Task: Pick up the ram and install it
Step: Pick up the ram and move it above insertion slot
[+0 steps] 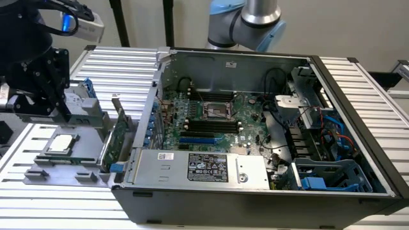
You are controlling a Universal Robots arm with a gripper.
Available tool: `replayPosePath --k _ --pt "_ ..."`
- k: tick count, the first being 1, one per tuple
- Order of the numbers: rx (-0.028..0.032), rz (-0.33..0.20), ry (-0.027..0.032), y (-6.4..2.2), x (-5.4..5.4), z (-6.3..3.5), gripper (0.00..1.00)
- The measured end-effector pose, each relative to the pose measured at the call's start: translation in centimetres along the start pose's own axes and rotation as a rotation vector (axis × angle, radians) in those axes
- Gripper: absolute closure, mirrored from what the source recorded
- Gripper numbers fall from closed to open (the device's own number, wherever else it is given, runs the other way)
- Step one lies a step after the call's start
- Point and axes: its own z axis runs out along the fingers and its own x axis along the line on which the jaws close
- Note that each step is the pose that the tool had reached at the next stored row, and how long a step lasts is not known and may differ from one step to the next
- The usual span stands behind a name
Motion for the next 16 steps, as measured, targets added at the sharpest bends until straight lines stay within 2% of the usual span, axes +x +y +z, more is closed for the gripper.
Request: replayPosePath --k 8,16 --pt "-0.0001 0.000 -0.0046 -3.48 -0.4 -0.20 1.00" --pt "-0.0003 0.000 -0.0048 -7.10 -1.1 -0.27 1.00"
